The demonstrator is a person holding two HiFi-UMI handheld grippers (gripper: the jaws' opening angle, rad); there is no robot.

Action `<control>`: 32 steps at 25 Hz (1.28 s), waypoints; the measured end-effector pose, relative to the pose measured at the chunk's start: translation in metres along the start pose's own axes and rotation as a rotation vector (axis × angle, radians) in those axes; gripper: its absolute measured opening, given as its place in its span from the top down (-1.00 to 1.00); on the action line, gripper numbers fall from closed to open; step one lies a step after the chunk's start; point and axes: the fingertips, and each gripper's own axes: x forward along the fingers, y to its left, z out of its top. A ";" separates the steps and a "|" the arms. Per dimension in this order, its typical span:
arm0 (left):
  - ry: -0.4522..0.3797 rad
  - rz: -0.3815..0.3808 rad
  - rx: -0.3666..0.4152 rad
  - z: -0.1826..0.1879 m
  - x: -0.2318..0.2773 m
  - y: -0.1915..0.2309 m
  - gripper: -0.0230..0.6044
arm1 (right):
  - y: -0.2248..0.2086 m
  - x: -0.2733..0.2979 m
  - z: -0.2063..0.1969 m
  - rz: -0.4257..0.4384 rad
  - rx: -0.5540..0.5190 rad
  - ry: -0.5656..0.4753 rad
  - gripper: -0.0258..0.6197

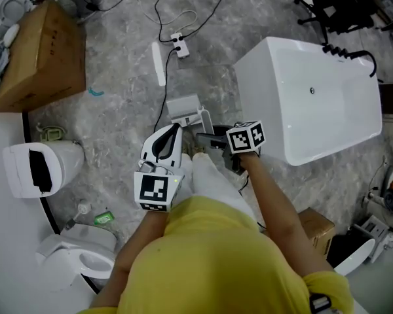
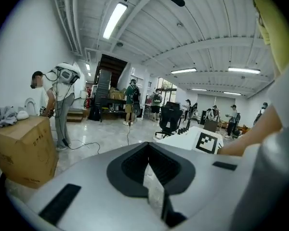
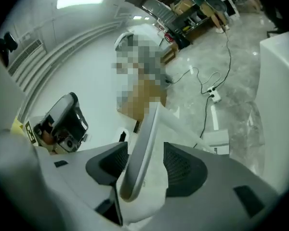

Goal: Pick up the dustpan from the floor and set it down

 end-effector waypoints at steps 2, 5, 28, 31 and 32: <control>-0.002 0.000 -0.002 0.002 0.003 0.003 0.92 | 0.003 0.004 0.001 0.050 0.010 0.018 0.22; 0.004 0.004 -0.008 0.002 0.005 0.005 0.92 | 0.006 0.006 0.005 0.101 0.036 -0.011 0.57; -0.024 0.012 0.030 0.034 0.031 -0.014 0.92 | 0.099 -0.081 0.078 0.090 -0.118 -0.261 0.48; -0.034 0.008 0.039 0.040 0.031 -0.014 0.92 | 0.107 -0.090 0.085 0.060 -0.149 -0.309 0.45; -0.037 0.009 0.042 0.042 0.031 -0.014 0.92 | 0.110 -0.092 0.088 0.054 -0.153 -0.325 0.45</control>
